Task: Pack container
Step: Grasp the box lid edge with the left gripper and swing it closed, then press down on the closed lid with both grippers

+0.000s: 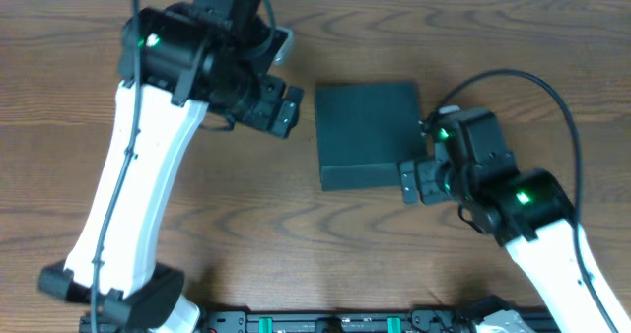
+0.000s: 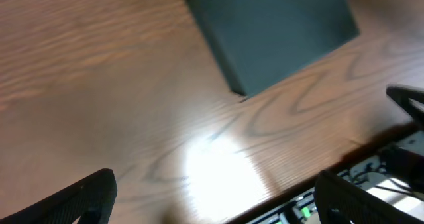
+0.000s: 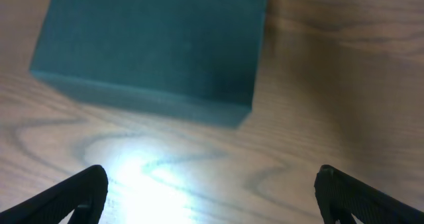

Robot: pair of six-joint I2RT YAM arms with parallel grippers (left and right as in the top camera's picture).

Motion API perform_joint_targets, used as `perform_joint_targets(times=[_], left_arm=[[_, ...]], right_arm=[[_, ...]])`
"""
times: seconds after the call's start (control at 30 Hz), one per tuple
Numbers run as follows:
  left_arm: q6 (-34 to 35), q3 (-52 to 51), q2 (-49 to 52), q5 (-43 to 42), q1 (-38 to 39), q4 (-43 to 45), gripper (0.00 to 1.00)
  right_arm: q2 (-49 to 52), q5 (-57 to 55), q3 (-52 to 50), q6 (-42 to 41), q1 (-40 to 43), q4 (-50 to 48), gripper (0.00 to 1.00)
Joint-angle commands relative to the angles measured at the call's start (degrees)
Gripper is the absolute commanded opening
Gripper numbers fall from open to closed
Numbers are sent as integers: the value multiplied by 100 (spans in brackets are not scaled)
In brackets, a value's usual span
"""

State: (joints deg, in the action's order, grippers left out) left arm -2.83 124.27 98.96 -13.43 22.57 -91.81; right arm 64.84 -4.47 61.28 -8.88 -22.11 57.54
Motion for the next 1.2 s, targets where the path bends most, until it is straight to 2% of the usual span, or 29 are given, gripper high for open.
perform_joint_targets(times=[0.0, 0.17, 0.4, 0.6, 0.87, 1.17], left_arm=[[345, -455, -361, 608, 2, -28, 96], [745, -1832, -1143, 1176, 2, 466, 96], [1268, -4172, -2389, 1191, 20, 1626, 96], [1941, -5737, -2970, 1056, 651, 2553, 96], [2673, -6175, -2999, 1449, 1847, 3283, 96], [3182, -6321, -2999, 1694, 2188, 3346, 96]], right_arm=[[396, 17, 17, -107, -81, -227, 99], [940, 2, 17, -361, -81, -804, 99], [1327, 57, 17, -437, -81, -1434, 99], [1676, 337, 17, -435, -81, -1864, 99], [2068, 197, 15, -417, -81, -1932, 99], [2337, -26, 15, -415, -81, -2046, 99]])
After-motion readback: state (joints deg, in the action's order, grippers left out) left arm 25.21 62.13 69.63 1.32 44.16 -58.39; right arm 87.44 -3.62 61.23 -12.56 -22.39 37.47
